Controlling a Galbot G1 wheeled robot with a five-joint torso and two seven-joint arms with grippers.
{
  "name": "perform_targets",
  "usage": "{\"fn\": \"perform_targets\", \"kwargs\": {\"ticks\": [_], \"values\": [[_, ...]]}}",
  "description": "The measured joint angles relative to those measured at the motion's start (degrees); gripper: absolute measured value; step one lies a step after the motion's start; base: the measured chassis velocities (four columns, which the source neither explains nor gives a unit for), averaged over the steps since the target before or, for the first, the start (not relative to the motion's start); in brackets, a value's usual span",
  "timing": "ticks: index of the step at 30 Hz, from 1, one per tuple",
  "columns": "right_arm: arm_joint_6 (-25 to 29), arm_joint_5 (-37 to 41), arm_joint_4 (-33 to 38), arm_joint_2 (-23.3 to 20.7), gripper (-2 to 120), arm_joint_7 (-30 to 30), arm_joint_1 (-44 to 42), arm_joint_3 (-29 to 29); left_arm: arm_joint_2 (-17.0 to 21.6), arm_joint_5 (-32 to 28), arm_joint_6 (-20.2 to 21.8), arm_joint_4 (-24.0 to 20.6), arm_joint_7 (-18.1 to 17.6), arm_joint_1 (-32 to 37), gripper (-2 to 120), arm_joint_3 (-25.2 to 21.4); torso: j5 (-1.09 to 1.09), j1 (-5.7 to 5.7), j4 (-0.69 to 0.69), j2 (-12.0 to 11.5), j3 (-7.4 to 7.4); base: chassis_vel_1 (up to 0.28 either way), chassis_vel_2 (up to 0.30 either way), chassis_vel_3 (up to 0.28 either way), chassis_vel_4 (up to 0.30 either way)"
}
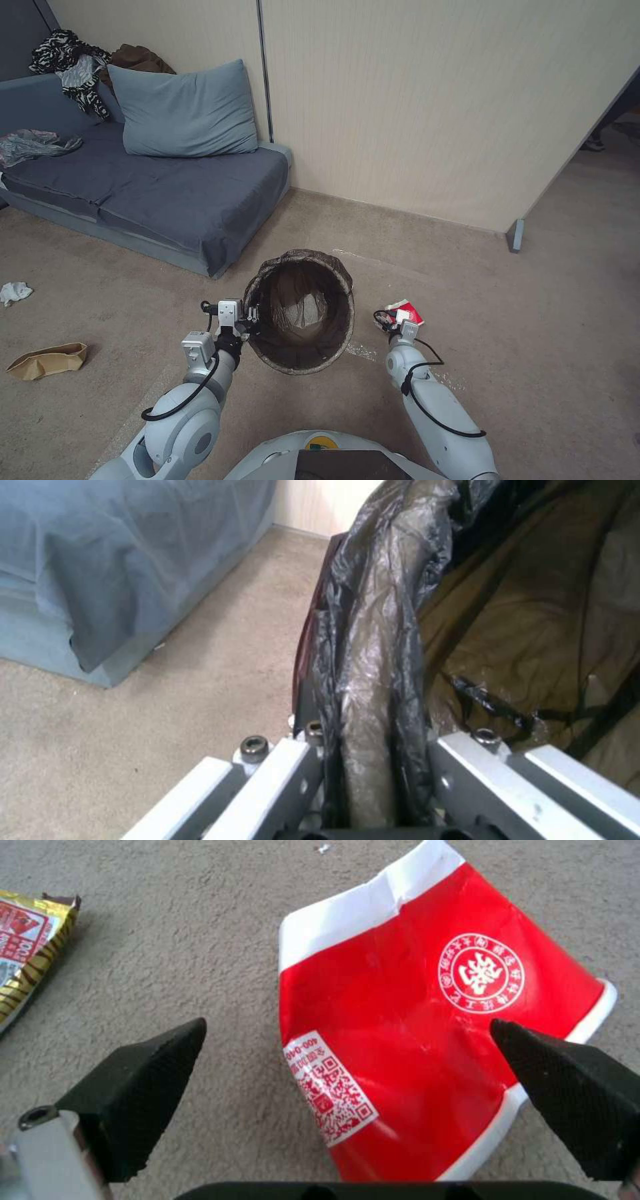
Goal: Pick up the trash bin, then pick up the garbage from the floor and place it into the trash bin.
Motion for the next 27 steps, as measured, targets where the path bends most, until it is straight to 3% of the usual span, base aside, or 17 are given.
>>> {"fn": "perform_targets", "kwargs": {"ticks": [11,27], "values": [[-0.6,-0.1,-1.2,0.2,95,0.4,1.2,0.1,-0.2,0.2,0.0,-0.1,0.0,0.1,2,0.0,0.0,0.0,0.0,0.0,0.0,0.0,0.0,0.0,0.0],[-2.7,-0.7,-2.1,0.0,53,1.8,1.8,0.2,-0.1,0.1,-0.1,-0.4,0.1,0.2,2,0.0,0.0,0.0,0.0,0.0,0.0,0.0,0.0,0.0,0.0]]}}
